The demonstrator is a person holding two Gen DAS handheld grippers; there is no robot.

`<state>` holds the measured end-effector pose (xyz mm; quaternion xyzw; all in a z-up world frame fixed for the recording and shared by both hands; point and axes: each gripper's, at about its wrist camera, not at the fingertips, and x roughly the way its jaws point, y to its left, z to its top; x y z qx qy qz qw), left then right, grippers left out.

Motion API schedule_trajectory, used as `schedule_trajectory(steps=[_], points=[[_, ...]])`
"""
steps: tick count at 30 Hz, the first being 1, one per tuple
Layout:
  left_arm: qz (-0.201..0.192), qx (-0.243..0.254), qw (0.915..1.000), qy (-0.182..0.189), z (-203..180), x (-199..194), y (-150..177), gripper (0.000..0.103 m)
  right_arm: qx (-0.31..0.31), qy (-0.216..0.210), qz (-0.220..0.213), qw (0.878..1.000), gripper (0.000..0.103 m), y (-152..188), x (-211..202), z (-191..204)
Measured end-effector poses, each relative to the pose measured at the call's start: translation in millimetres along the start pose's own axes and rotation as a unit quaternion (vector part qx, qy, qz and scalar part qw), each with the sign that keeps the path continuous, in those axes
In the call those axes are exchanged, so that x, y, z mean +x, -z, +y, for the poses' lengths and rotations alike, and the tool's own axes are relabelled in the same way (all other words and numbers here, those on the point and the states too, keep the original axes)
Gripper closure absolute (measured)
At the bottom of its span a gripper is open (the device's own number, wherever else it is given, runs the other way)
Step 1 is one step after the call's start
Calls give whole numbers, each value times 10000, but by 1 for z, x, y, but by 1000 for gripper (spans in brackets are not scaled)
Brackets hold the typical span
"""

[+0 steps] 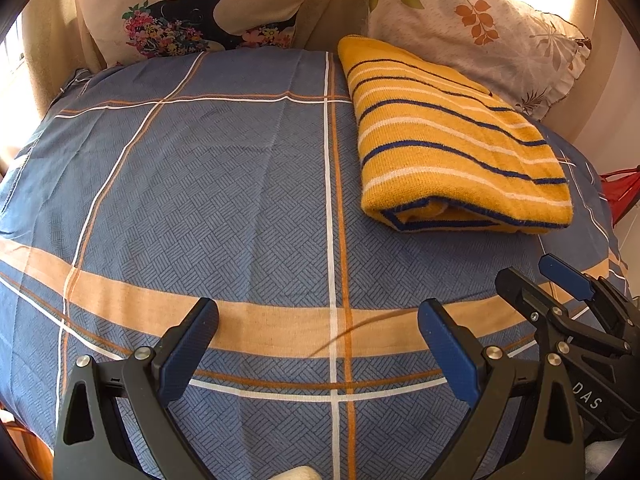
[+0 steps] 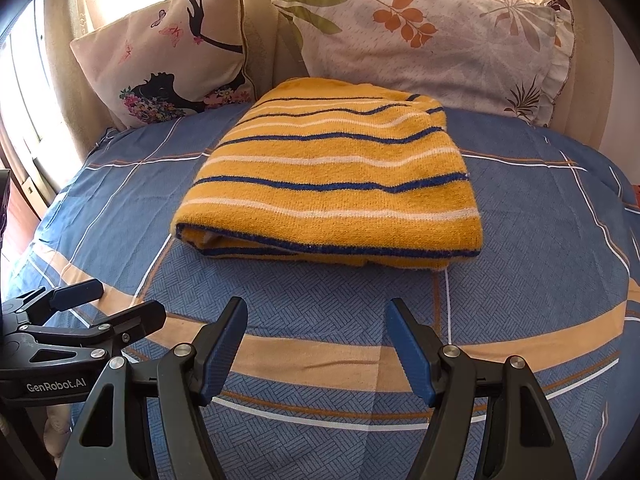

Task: Fold small clothes

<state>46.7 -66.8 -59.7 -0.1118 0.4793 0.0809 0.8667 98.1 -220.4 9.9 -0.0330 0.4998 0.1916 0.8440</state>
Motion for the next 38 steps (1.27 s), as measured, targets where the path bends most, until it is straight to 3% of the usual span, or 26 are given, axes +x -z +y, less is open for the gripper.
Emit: schedule_trajectory(steps=[38], points=[[-53,-3,9999,91,9,3,-4,3,63,5,28,10000,27,-3,4,-4]])
